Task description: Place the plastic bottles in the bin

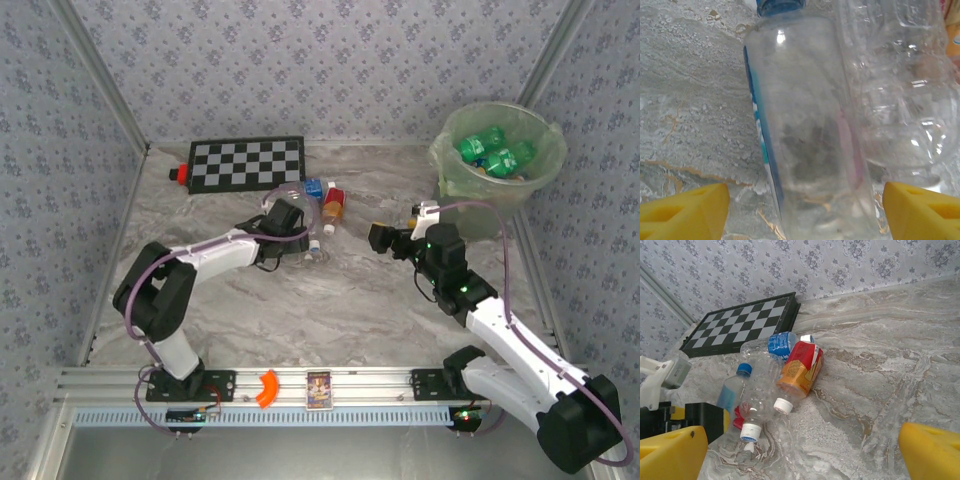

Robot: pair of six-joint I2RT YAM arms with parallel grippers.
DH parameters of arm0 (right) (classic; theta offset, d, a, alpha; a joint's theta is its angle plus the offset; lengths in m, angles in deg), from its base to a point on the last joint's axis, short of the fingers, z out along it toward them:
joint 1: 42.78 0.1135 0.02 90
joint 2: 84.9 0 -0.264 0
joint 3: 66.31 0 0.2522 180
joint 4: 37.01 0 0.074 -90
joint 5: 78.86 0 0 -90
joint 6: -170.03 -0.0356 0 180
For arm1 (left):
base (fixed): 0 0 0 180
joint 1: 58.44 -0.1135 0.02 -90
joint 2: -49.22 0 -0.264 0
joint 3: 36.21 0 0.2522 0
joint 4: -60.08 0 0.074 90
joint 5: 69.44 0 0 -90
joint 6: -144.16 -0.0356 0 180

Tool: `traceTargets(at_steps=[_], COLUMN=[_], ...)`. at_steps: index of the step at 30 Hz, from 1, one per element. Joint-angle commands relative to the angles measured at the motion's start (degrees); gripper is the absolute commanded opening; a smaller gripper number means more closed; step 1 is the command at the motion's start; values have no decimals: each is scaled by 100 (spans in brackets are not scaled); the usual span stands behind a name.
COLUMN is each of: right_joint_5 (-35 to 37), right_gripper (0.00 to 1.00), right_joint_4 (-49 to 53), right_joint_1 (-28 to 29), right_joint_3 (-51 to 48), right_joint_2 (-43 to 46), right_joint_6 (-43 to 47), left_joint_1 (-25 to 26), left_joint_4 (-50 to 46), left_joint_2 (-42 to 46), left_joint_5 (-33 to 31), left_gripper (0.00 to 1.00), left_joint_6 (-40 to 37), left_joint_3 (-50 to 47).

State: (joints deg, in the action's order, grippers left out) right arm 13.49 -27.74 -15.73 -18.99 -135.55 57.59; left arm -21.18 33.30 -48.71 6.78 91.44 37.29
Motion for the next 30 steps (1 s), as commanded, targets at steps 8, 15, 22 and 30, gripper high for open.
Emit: traceTargets(at_steps=[8, 15, 22, 30], right_joint_5=[80, 15, -81, -317], right_gripper=[100, 100, 100, 100], right_joint_4=[-184, -218, -271, -476], right_joint_1=[25, 26, 20, 35], right_joint_3=[-69, -78, -82, -128], right_joint_2=[20, -96, -220, -306], right_joint_6=[-21, -65, -98, -220], left_joint_1=[-170, -209, -201, -103], left_joint_4=[153, 289, 330, 193], left_joint_2=[-426, -428, 261, 1741], left_joint_5=[2, 49, -32, 8], left_gripper=[68, 50, 45, 49], left_joint_6=[-176, -232, -169, -262], left_joint_3=[117, 26, -438, -1181])
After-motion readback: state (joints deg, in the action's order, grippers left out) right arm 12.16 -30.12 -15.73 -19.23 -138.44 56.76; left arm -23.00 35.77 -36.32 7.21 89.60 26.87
